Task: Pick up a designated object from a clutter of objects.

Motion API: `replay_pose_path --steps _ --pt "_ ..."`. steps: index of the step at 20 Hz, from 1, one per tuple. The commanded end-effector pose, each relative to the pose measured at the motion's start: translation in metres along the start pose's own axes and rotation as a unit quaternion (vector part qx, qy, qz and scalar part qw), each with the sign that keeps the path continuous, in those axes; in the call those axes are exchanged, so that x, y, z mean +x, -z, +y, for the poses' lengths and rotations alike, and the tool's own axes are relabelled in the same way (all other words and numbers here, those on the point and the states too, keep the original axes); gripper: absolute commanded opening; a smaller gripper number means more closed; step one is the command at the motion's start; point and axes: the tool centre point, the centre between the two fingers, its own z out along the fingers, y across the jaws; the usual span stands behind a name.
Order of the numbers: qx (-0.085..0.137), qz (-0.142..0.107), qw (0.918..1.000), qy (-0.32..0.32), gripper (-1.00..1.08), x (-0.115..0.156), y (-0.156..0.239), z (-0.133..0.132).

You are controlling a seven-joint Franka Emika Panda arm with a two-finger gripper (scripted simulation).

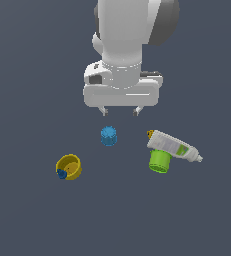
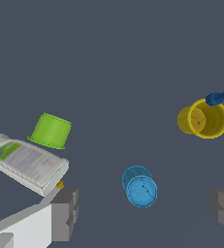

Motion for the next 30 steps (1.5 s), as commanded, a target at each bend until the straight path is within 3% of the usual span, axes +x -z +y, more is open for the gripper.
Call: replay_pose_path --steps 1,10,20,30 --pt "-0.002 -0.002 1.0 0.003 1.0 -0.002 -0.014 -0.01" --pt "-0.013 -0.008 0.9996 0.025 1.0 -0.024 -0.091 -0.066" --pt "-0.015 -0.016 0.9978 0.063 1.0 -0.087 -0.187 -0.139" --pt "-0.008 -0.023 0.996 0.086 1.0 -0.14 -0.234 -0.176"
